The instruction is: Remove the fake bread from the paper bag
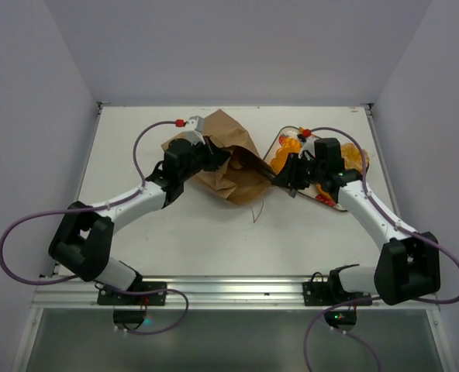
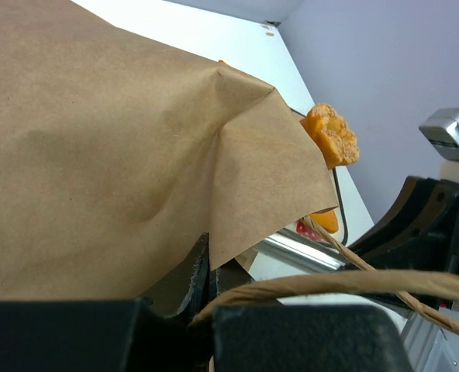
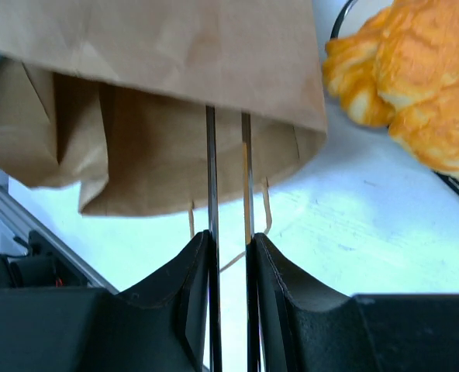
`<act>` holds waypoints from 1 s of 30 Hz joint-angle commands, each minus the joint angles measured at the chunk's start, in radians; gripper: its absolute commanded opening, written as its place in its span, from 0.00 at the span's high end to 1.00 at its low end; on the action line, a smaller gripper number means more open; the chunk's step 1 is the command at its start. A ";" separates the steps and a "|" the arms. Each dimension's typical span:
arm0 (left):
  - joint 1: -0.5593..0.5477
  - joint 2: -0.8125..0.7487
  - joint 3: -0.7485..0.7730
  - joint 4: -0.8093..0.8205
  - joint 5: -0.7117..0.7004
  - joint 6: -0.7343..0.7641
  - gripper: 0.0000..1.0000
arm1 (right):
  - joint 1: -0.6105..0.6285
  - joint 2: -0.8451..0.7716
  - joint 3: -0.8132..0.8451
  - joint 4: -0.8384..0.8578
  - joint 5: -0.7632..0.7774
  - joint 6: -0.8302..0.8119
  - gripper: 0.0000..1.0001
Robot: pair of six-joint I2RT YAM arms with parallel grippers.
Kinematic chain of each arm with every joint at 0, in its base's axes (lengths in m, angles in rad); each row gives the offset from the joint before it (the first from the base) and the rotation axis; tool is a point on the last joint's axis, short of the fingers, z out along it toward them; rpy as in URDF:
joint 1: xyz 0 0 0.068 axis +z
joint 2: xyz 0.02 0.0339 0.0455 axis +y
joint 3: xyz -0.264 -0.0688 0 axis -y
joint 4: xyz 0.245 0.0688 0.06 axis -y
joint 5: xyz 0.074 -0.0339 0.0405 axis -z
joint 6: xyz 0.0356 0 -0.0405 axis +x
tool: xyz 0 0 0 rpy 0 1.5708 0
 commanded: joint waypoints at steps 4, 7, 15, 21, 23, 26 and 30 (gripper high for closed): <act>0.023 -0.039 0.019 -0.022 -0.009 0.015 1.00 | -0.013 -0.078 0.063 -0.089 -0.108 -0.088 1.00; 0.023 -0.039 0.028 -0.049 -0.014 0.012 1.00 | -0.018 -0.110 0.083 -0.124 -0.134 -0.119 1.00; 0.052 -0.088 0.016 -0.089 -0.027 0.018 1.00 | -0.035 -0.187 0.138 -0.293 -0.219 -0.249 1.00; 0.072 -0.123 0.023 -0.105 -0.033 0.021 1.00 | -0.040 -0.239 0.137 -0.402 -0.234 -0.341 1.00; 0.076 -0.125 0.032 -0.114 -0.032 0.026 1.00 | -0.040 -0.254 0.141 -0.429 -0.227 -0.355 1.00; 0.082 -0.126 0.049 -0.131 -0.035 0.033 1.00 | -0.041 -0.279 0.156 -0.463 -0.213 -0.383 1.00; 0.096 -0.134 0.051 -0.151 -0.037 0.041 1.00 | -0.044 -0.308 0.176 -0.509 -0.194 -0.413 1.00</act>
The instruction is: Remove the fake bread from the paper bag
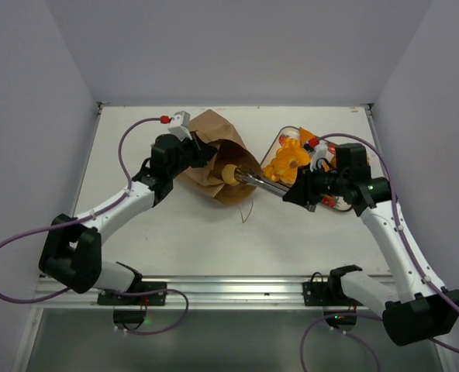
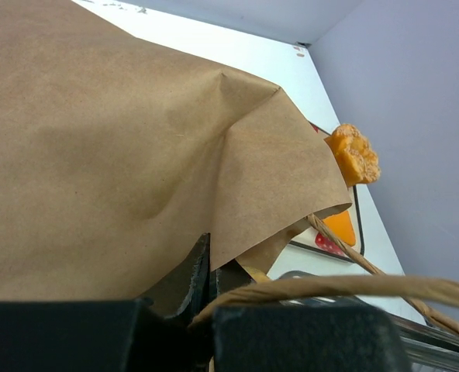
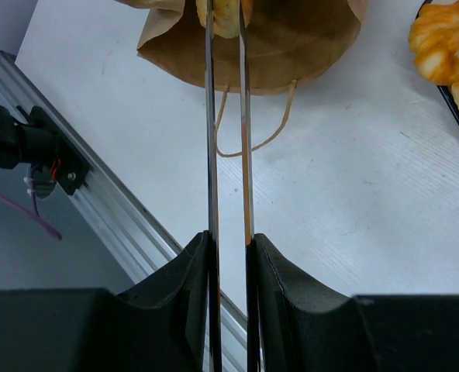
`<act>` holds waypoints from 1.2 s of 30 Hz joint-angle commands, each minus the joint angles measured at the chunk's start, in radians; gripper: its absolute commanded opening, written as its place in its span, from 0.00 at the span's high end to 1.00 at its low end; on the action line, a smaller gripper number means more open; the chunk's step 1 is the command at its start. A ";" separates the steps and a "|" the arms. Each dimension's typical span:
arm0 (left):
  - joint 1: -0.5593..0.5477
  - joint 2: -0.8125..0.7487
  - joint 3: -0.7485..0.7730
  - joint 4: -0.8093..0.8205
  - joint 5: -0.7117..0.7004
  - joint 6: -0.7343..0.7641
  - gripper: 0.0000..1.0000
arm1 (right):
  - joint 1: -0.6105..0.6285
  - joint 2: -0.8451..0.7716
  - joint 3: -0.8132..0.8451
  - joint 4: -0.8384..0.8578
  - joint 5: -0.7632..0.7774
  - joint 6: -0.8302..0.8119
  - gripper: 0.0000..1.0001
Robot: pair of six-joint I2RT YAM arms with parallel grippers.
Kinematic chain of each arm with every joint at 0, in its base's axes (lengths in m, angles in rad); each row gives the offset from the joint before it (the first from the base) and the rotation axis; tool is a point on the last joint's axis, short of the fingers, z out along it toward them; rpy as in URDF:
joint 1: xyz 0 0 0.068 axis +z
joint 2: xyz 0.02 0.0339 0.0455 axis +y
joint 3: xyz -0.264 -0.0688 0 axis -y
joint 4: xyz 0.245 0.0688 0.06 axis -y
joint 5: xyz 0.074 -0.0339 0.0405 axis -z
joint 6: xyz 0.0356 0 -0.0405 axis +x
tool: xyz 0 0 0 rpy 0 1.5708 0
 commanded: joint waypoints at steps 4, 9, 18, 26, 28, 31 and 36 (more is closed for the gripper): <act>0.045 -0.051 0.031 -0.024 -0.021 0.048 1.00 | -0.018 -0.069 0.068 -0.082 0.001 -0.088 1.00; 0.070 -0.065 0.024 -0.050 -0.021 0.073 1.00 | -0.029 -0.092 0.060 -0.096 0.013 -0.085 1.00; 0.131 -0.071 0.047 -0.107 -0.013 0.127 1.00 | -0.075 -0.127 0.095 -0.129 0.019 -0.095 1.00; 0.165 -0.070 0.050 -0.151 -0.008 0.180 1.00 | -0.165 -0.156 0.111 -0.129 0.032 -0.071 1.00; 0.176 -0.085 0.041 -0.156 0.004 0.186 1.00 | -0.193 -0.156 0.121 -0.129 0.024 -0.066 1.00; 0.180 -0.110 0.036 -0.177 0.009 0.205 1.00 | -0.256 -0.155 0.140 -0.129 0.013 -0.063 1.00; 0.183 -0.169 0.018 -0.193 0.033 0.226 1.00 | -0.357 -0.145 0.161 -0.127 0.082 -0.063 1.00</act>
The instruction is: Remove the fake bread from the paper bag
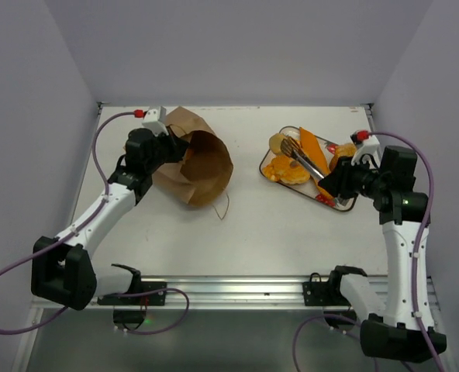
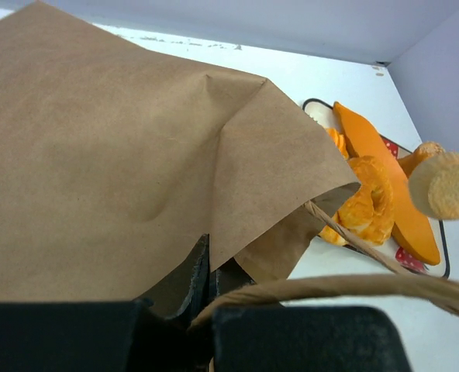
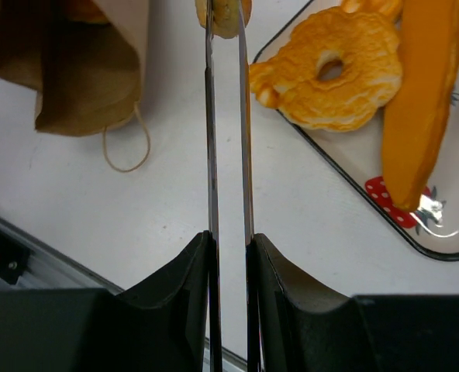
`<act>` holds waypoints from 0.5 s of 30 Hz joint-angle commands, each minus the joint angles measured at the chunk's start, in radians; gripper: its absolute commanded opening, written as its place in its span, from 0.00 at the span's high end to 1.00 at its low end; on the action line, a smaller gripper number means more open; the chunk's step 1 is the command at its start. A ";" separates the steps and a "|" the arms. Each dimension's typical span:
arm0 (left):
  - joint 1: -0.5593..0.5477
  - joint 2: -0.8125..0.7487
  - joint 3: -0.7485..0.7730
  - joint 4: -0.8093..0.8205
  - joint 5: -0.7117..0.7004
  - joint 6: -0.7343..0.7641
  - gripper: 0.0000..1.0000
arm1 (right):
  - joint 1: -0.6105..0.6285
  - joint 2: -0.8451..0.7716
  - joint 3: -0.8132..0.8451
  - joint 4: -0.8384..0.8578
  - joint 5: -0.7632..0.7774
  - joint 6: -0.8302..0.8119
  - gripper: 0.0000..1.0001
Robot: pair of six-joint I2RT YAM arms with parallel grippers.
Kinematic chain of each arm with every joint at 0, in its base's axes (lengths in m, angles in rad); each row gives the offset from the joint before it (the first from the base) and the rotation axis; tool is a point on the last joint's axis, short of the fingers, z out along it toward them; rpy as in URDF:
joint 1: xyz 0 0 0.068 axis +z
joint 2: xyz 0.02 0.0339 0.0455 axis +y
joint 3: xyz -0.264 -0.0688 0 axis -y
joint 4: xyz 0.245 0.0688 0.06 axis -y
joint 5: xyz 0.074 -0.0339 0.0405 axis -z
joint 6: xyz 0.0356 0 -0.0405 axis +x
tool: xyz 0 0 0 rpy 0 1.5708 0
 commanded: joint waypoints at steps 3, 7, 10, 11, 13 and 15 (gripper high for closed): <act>0.009 -0.096 -0.019 -0.014 0.059 0.051 1.00 | -0.119 0.020 0.057 0.016 0.086 0.006 1.00; 0.009 -0.132 -0.050 -0.018 0.101 0.064 1.00 | -0.219 0.066 0.076 0.029 0.124 -0.024 1.00; 0.009 -0.152 -0.068 -0.020 0.137 0.079 1.00 | -0.228 0.095 0.089 0.047 0.190 -0.053 1.00; 0.009 -0.159 -0.071 -0.021 0.147 0.082 1.00 | -0.228 0.103 0.093 0.056 0.199 -0.060 1.00; 0.011 -0.162 -0.080 -0.024 0.170 0.091 1.00 | -0.227 0.121 0.102 0.095 0.235 -0.074 1.00; 0.009 -0.166 -0.087 -0.026 0.191 0.093 1.00 | -0.228 0.158 0.111 0.137 0.261 -0.088 1.00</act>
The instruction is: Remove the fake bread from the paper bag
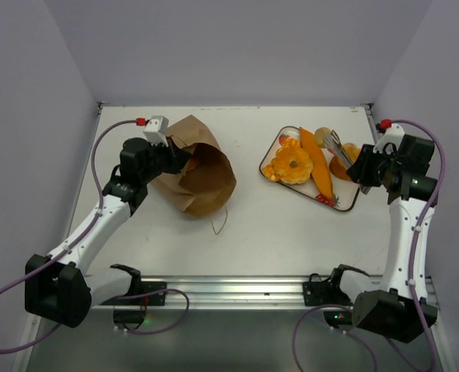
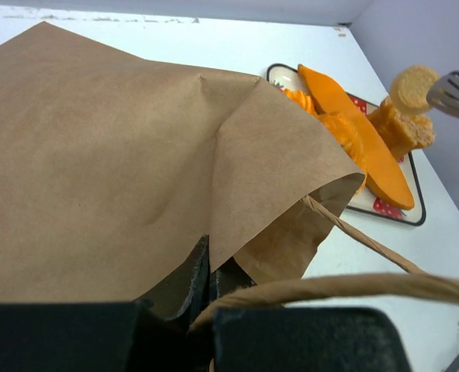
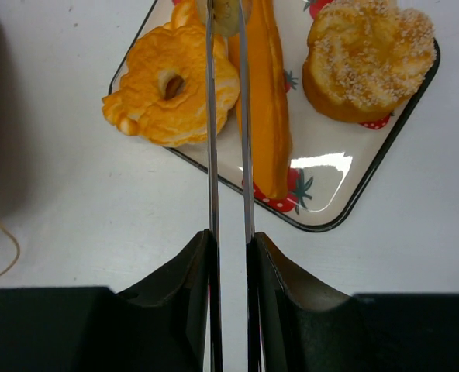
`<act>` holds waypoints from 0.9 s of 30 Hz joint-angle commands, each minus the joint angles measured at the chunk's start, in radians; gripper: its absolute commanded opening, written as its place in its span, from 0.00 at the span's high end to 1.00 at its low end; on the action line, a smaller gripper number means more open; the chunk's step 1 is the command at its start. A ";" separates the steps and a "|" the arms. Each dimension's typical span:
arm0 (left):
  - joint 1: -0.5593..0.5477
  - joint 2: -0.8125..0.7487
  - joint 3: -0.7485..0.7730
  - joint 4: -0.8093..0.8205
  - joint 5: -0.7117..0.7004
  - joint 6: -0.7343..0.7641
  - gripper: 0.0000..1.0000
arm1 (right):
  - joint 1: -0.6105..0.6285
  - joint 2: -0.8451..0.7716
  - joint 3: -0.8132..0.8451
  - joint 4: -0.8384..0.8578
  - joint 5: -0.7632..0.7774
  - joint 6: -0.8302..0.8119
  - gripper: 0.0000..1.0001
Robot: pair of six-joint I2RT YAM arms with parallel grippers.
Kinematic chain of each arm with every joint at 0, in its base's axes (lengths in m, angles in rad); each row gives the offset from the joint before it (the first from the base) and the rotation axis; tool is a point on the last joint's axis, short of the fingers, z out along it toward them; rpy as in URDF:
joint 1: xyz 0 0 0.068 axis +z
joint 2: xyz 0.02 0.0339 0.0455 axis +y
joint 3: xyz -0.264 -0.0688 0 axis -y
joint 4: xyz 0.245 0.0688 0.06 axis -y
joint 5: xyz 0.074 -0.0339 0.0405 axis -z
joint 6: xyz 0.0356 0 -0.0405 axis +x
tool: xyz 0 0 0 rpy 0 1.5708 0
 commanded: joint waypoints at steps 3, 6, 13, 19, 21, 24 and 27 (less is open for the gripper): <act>0.007 -0.037 -0.018 0.022 0.087 0.032 1.00 | 0.000 0.077 0.051 0.186 0.108 -0.065 1.00; 0.007 -0.043 -0.011 0.010 0.097 0.039 1.00 | 0.002 0.139 0.054 0.223 0.147 -0.094 1.00; 0.007 -0.049 0.001 -0.004 0.113 0.047 1.00 | 0.031 0.247 0.074 0.255 0.175 -0.151 1.00; 0.007 -0.049 -0.005 -0.003 0.119 0.047 1.00 | 0.093 0.327 0.097 0.285 0.261 -0.180 1.00; 0.007 -0.052 -0.007 -0.007 0.117 0.052 1.00 | 0.116 0.353 0.117 0.285 0.324 -0.199 1.00; 0.007 -0.057 -0.010 -0.012 0.113 0.058 1.00 | 0.147 0.380 0.164 0.256 0.384 -0.232 1.00; 0.007 -0.052 -0.011 -0.009 0.117 0.058 1.00 | 0.170 0.429 0.219 0.220 0.413 -0.257 1.00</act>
